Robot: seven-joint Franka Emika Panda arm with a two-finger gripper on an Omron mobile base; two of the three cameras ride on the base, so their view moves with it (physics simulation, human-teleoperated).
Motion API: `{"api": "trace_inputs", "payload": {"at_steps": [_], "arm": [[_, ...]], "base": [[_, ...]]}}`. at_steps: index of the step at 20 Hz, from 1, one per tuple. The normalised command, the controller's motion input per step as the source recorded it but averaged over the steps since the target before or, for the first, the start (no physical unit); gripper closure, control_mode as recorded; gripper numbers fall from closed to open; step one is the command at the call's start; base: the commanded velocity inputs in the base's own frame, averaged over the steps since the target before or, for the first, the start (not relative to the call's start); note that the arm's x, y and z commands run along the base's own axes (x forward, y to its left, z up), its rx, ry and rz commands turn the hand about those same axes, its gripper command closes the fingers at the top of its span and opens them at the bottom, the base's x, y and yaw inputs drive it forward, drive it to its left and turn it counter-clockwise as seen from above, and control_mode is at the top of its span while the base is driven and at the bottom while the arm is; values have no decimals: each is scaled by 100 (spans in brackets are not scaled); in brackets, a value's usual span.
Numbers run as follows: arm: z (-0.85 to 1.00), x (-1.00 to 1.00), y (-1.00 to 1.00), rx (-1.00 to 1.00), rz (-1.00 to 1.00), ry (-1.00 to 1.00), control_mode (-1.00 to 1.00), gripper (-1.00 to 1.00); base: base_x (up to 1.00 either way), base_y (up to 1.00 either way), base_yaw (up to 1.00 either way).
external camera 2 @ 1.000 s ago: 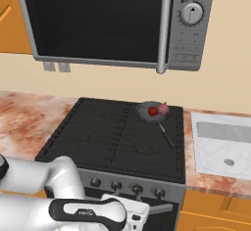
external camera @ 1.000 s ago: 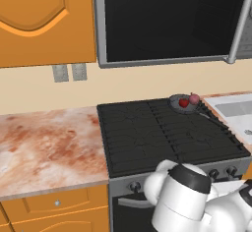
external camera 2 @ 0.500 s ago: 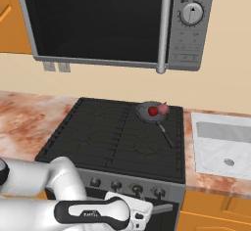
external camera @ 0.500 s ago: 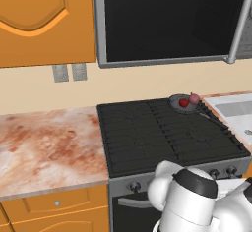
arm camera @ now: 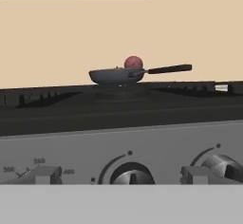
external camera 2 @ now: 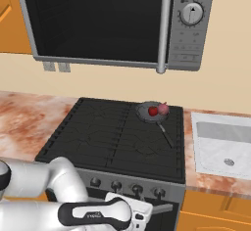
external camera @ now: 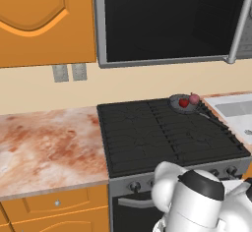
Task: Place the pan on the rear right burner on the stove. Then place the tomato and the onion in the pan and turn on the rear right burner.
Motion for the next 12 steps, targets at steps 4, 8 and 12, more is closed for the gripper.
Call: {"api": "trace_inputs", "payload": {"at_steps": [4, 8, 12], "arm": [[-24, 4, 7, 0, 0, 0, -100, -100], [-6, 9, 5, 0, 0, 0, -100, -100], [0, 23, 0, 0, 0, 0, -100, -100]], "base": [[0, 0, 0], [0, 0, 0], [0, 0, 0]]}}
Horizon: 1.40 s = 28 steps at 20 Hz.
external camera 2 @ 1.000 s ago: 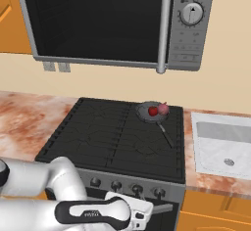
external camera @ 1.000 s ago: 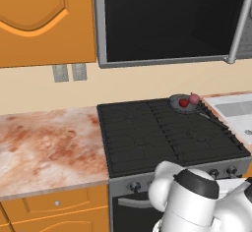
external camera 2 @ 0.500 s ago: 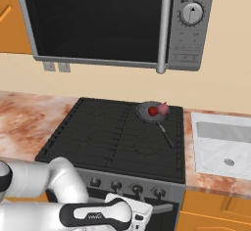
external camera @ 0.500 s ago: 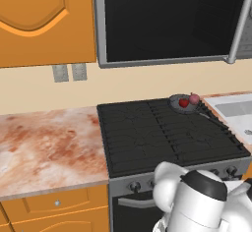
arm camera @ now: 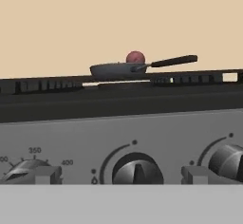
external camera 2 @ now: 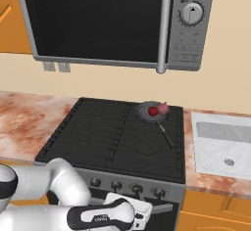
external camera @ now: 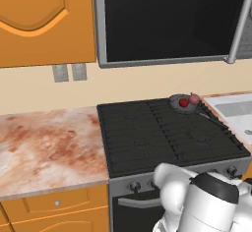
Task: Place the pan on the rear right burner on the stove. Then place the tomato and the onion in the pan and turn on the rear right burner.
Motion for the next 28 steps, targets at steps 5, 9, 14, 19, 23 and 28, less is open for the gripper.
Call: {"api": "trace_inputs", "payload": {"at_steps": [5, 9, 14, 19, 23, 28], "arm": [[0, 28, 0, 0, 0, 0, -100, -100], [0, 28, 0, 0, -1, 1, -100, -100], [0, 6, 0, 0, 0, 2, -100, -100], [0, 0, 0, 0, 0, 0, -100, -100], [-10, 0, 0, 1, 0, 0, -100, -100], [-18, 0, 0, 3, 0, 0, -100, -100]], "base": [[0, 0, 0], [0, 0, 0], [0, 0, 0], [0, 0, 0], [0, 0, 0], [0, 0, 0]]}}
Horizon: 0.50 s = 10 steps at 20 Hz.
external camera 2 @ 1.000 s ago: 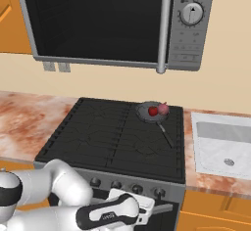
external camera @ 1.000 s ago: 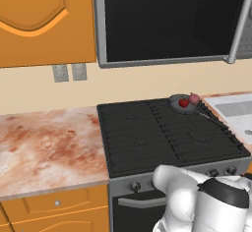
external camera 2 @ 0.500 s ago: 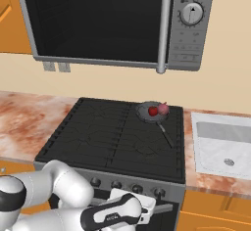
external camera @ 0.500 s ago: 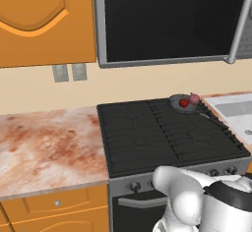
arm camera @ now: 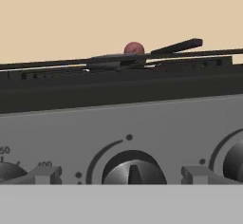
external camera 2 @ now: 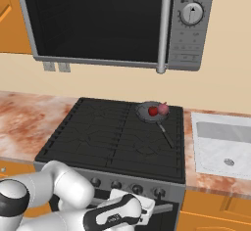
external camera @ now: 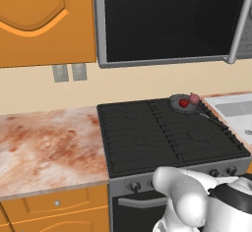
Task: Place the pan on the rear right burner on the stove. Then place the tomato and the onion in the pan and turn on the rear right burner.
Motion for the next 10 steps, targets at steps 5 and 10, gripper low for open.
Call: {"api": "trace_inputs", "payload": {"at_steps": [5, 10], "arm": [[-8, 0, 1, 0, 0, 0, -100, 100], [-3, 0, 0, 0, 0, 0, -100, 100]], "base": [[0, 0, 0], [0, 0, 0]]}}
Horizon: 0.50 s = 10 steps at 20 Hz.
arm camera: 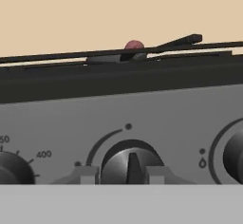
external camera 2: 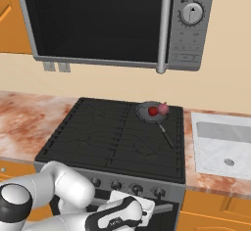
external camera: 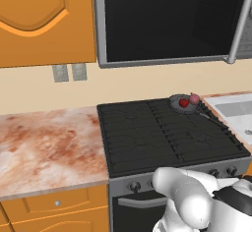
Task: Place the pan on the rear right burner on the stove. Then place the tomato and the onion in the pan and turn on the rear right burner.
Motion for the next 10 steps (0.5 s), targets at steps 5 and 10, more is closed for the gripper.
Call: {"api": "trace_inputs", "payload": {"at_steps": [5, 10], "arm": [[0, 0, 0, 0, 0, 2, -100, 100], [0, 1, 0, 0, 0, 0, -100, 100]], "base": [[0, 0, 0], [0, 0, 0]]}}
